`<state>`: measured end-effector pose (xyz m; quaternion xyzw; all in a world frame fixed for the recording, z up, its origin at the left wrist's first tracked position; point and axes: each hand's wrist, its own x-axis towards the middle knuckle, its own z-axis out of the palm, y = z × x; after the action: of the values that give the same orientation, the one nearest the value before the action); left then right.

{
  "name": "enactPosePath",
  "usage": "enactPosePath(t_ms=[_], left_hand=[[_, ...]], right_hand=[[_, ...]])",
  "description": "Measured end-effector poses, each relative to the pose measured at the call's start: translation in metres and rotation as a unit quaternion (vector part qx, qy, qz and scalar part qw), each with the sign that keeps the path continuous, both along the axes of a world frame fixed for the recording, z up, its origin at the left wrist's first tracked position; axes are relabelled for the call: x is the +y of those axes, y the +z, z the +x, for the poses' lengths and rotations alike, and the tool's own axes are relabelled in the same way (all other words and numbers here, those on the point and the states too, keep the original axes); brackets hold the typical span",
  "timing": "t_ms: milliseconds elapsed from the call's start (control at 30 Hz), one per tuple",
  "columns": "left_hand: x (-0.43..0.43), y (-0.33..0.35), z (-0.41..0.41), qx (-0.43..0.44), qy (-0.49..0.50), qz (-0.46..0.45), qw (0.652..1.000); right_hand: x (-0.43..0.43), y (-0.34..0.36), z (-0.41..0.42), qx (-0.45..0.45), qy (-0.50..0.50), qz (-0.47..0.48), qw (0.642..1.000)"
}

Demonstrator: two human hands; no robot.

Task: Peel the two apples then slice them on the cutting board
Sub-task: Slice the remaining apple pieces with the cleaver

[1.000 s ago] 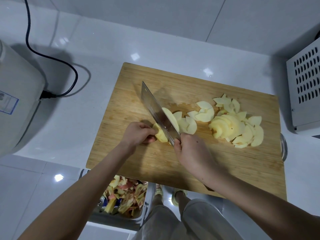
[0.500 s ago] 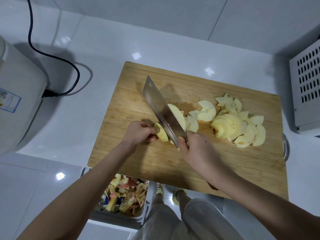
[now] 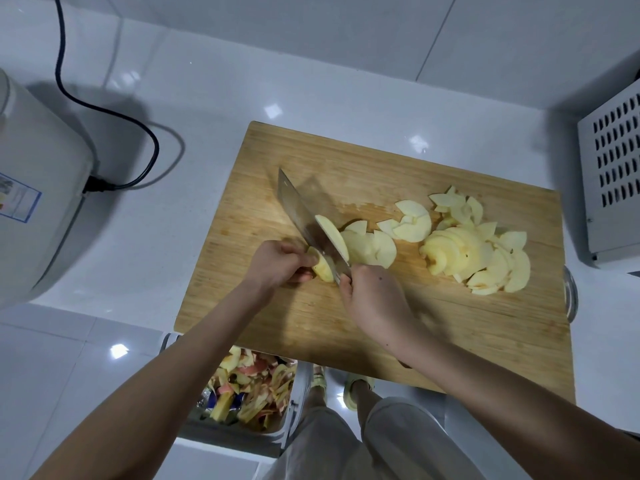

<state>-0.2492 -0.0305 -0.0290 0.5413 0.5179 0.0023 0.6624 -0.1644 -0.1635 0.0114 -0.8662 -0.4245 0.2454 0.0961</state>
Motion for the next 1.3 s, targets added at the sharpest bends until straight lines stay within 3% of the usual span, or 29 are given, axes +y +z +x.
enactPosePath(t_ms=[267,567,933,1300], left_hand=[[-0.002,0.001,-0.002,-0.011,0.007,-0.005,1.000],[-0.001,0.000,-0.003,-0.005,-0.008,0.005,1.000],[-0.001,-0.003,-0.003,-0.018,0.000,0.002,1.000],[-0.003,-0.008,-0.009,-0.025,0.000,0.016,1.000]], right_hand=[[-0.007,0.010,0.008,0.038,-0.041,0.014,0.998],[-0.012,0.027,0.004,0.001,0.004,-0.005,1.000],[0.003,-0.006,0.000,0.005,-0.007,-0.006,1.000],[-0.016,0.020,0.004,0.010,-0.001,0.026,1.000]])
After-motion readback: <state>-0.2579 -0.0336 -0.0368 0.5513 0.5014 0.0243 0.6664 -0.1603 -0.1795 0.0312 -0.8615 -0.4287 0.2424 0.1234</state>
